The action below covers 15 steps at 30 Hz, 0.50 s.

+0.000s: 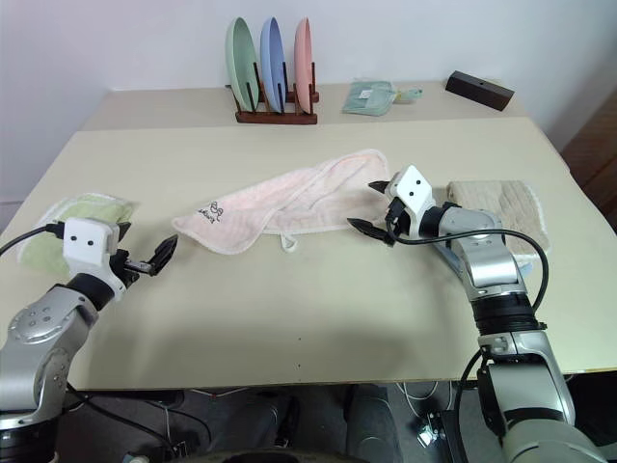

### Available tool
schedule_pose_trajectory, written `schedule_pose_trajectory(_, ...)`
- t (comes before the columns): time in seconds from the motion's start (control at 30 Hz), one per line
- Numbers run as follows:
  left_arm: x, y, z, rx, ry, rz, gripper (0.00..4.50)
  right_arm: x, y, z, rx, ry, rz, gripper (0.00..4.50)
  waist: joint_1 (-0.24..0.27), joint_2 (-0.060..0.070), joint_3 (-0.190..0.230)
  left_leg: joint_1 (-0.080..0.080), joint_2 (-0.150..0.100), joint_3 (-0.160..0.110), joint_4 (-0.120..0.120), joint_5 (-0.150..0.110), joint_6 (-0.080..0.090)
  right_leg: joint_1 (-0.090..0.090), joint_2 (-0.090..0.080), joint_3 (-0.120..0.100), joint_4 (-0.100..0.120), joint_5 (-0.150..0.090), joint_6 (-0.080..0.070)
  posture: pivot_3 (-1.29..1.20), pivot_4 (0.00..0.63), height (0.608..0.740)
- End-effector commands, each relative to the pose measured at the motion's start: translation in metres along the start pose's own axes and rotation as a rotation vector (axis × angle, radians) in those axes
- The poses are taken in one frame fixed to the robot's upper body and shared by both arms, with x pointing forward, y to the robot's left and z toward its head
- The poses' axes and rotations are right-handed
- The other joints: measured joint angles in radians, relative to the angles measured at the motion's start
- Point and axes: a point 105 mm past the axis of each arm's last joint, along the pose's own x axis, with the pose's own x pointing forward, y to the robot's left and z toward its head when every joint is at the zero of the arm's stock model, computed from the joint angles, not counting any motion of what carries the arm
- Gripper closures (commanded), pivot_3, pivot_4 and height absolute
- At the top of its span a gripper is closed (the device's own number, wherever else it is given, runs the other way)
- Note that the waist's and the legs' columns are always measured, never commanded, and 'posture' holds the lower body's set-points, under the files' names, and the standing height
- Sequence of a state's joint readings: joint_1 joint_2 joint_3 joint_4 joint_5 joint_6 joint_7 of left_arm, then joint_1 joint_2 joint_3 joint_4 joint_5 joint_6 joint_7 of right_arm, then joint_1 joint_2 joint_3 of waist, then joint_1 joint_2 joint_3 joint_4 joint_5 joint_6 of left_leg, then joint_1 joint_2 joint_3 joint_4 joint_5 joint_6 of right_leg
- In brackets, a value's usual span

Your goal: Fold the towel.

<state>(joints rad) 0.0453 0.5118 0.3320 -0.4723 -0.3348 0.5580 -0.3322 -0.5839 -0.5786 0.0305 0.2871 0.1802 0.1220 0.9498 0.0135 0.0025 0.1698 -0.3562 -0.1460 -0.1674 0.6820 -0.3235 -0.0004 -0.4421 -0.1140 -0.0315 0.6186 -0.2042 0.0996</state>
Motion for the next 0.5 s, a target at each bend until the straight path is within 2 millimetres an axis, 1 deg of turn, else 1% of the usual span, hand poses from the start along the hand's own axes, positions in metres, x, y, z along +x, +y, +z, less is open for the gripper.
schedule_pose_trajectory(0.03, -0.0022, 0.0033, 0.0137, 0.033, -0.047, 0.015, 0.03, -0.0008, -0.0028, 0.0165, -0.034, -0.062, -0.01, 0.0, 0.0, 0.0, 0.0, 0.0, 0.0, 0.0, 0.0, 0.0, 0.0, 0.0, 0.0, 0.0, 0.0, 0.0, 0.0, 0.0, 0.15, 0.735)
schedule_pose_trajectory(0.3, 0.0003, 0.0031, 0.0146, 0.037, -0.044, 0.007, 0.03, -0.0012, -0.0032, 0.0157, -0.034, -0.062, -0.014, 0.0, 0.0, 0.0, 0.0, 0.0, 0.0, 0.0, 0.0, 0.0, 0.0, 0.0, 0.0, 0.0, 0.0, 0.0, 0.0, 0.0, 0.15, 0.735)
schedule_pose_trajectory(0.5, 0.0029, -0.0005, 0.0152, 0.042, -0.048, -0.01, 0.03, -0.0034, 0.0021, 0.0122, -0.037, -0.049, 0.0, 0.0, 0.0, 0.0, 0.0, 0.0, 0.0, 0.0, 0.0, 0.0, 0.0, 0.0, 0.0, 0.0, 0.0, 0.0, 0.0, 0.0, 0.15, 0.735)
